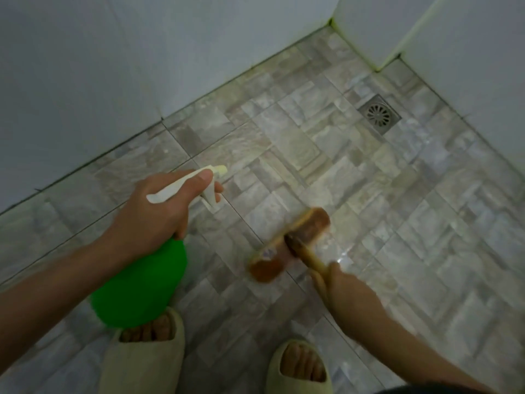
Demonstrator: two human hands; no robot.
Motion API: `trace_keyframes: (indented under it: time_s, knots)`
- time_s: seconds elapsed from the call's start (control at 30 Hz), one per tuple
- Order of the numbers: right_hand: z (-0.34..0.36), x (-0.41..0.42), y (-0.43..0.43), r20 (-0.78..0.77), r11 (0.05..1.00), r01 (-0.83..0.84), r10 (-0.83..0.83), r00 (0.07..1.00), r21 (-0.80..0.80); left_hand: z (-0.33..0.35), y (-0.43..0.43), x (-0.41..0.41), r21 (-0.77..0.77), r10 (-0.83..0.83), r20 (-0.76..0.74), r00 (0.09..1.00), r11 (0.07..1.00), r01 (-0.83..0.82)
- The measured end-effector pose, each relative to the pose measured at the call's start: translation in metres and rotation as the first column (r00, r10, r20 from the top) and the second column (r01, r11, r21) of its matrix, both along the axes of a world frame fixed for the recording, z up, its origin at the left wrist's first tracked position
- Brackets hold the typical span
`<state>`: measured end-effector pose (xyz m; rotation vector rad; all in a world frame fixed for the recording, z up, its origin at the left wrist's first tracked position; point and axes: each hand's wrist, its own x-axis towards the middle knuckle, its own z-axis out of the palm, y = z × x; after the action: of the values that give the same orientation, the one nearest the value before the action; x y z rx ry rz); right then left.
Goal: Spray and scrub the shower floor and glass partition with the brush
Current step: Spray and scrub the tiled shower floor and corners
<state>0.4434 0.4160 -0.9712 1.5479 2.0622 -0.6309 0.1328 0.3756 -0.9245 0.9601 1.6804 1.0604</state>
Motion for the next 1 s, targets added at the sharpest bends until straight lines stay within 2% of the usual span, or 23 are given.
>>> trace_keyframes:
  time_s: [0.07, 0.13, 0.23, 0.33, 0.4, 0.47, 0.57, 0.63, 0.7, 0.77, 0.83, 0.9, 1.0]
  knots:
    - [0.012, 0.03, -0.017, 0.059, 0.987, 0.146, -0.142, 0.988, -0.065, 0.001, 0.003, 0.003, -0.001, 0.001, 0.028, 1.0, 1.0, -0.001]
    - [0.002, 0.024, -0.002, 0.052, 0.978, 0.206, -0.205, 0.977, -0.021, 0.001, 0.008, 0.009, -0.008, -0.024, 0.046, 0.999, 1.0, 0.024]
    - [-0.024, -0.02, 0.058, -0.127, 0.96, 0.264, -0.251, 0.959, 0.095, 0.002, 0.013, 0.025, -0.019, -0.092, 0.037, 0.995, 0.996, 0.092]
    - [-0.032, -0.03, 0.102, -0.189, 0.95, 0.28, -0.252, 0.949, 0.141, 0.0, 0.017, 0.04, -0.031, -0.152, 0.031, 0.988, 0.988, 0.152]
    - [-0.029, 0.008, 0.064, -0.126, 0.966, 0.215, -0.198, 0.972, 0.142, 0.001, 0.019, 0.045, -0.013, -0.171, 0.048, 0.984, 0.985, 0.172]
    - [-0.012, 0.051, -0.011, -0.028, 0.974, 0.18, -0.178, 0.984, 0.134, 0.002, 0.022, 0.045, -0.001, -0.172, 0.06, 0.983, 0.985, 0.172]
    - [0.016, 0.075, -0.064, 0.053, 0.953, 0.303, -0.304, 0.951, 0.019, 0.004, 0.026, 0.043, -0.004, -0.15, 0.056, 0.987, 0.989, 0.151]
    - [0.01, 0.059, -0.032, 0.03, 0.942, 0.334, -0.333, 0.943, -0.041, 0.005, 0.03, 0.043, -0.014, -0.148, 0.046, 0.988, 0.989, 0.148]
    - [-0.013, 0.031, 0.031, -0.079, 0.946, 0.317, -0.312, 0.947, 0.07, 0.004, 0.036, 0.045, -0.022, -0.171, 0.031, 0.985, 0.985, 0.171]
    - [-0.026, 0.005, 0.105, -0.169, 0.938, 0.327, -0.306, 0.937, 0.117, 0.001, 0.041, 0.048, -0.019, -0.191, 0.028, 0.981, 0.981, 0.191]
    - [-0.031, -0.001, 0.143, -0.217, 0.93, 0.345, -0.313, 0.924, 0.125, 0.0, 0.048, 0.051, -0.012, -0.184, 0.037, 0.982, 0.983, 0.185]
    - [-0.028, 0.019, 0.124, -0.185, 0.924, 0.364, -0.34, 0.922, 0.118, 0.003, 0.058, 0.055, -0.005, -0.17, 0.059, 0.984, 0.985, 0.171]
    - [-0.009, 0.057, 0.038, -0.103, 0.899, 0.43, -0.421, 0.901, 0.089, 0.004, 0.076, 0.057, 0.015, -0.17, 0.086, 0.982, 0.986, 0.169]
